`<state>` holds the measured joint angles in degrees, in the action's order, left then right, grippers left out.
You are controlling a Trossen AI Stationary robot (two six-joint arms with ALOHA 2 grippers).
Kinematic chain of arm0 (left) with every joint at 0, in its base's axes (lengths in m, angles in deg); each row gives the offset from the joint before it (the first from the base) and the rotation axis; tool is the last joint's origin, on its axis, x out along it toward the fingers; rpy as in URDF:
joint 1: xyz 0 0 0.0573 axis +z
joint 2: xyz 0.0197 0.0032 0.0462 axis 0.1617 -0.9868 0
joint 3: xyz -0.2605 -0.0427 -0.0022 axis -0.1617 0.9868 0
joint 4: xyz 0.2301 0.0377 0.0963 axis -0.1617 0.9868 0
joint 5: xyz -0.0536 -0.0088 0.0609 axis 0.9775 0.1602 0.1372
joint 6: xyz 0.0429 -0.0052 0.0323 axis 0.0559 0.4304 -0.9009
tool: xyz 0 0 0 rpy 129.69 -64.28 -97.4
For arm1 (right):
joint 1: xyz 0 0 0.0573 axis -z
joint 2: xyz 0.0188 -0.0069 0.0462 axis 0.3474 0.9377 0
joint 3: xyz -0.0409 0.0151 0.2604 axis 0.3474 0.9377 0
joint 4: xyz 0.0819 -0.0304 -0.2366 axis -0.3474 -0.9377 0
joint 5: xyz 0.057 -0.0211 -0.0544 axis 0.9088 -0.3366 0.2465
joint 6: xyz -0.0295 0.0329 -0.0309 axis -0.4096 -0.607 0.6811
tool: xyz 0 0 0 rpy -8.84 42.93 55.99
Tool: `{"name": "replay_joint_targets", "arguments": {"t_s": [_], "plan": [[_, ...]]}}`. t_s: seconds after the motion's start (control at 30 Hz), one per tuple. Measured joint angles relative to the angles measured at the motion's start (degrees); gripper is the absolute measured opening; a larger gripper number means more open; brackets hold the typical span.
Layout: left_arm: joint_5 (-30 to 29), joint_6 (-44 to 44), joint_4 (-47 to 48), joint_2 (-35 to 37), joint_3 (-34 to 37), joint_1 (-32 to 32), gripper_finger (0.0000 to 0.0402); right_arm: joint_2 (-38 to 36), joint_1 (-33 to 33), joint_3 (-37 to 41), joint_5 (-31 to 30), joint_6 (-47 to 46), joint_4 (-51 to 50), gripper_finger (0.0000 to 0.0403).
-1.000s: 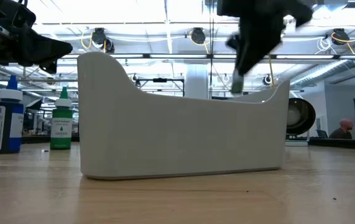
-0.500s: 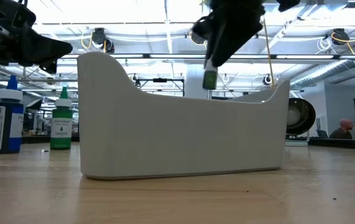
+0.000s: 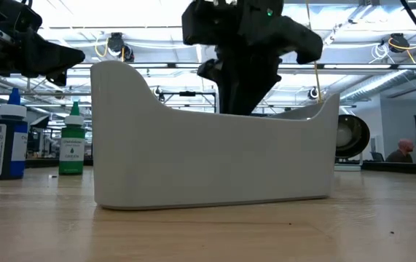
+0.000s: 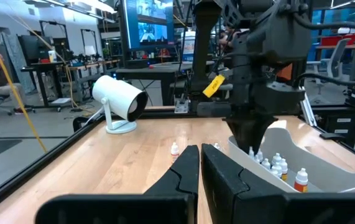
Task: Pick & Place food coloring
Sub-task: Put the small green food coloring bottle in the gray bin, then put the small orange food coloring bottle in the gray bin
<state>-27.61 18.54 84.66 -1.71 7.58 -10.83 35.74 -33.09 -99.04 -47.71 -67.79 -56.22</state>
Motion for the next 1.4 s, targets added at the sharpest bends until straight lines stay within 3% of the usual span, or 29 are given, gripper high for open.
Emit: {"name": "replay_joint_targets", "arguments": {"t_s": [0.33,0.9,1.17,1.4], "plan": [[0.0,0.0,0.0,0.0,0.0,0.0,0.0026,2.4,0.3,-0.1,4.1,0.9,2.9,0.0039],[0.0,0.0,0.0,0.0,0.0,0.0,0.0026,3.8,0.7,0.0,4.1,1.4,2.0,0.0039],[0.0,0.0,0.0,0.0,0.0,0.0,0.0026,3.8,0.7,0.0,4.0,-0.1,2.1,0.0129],[0.0,0.0,0.0,0.0,0.0,0.0,0.0026,2.8,0.7,0.0,4.0,-0.2,3.1,0.0155]]}}
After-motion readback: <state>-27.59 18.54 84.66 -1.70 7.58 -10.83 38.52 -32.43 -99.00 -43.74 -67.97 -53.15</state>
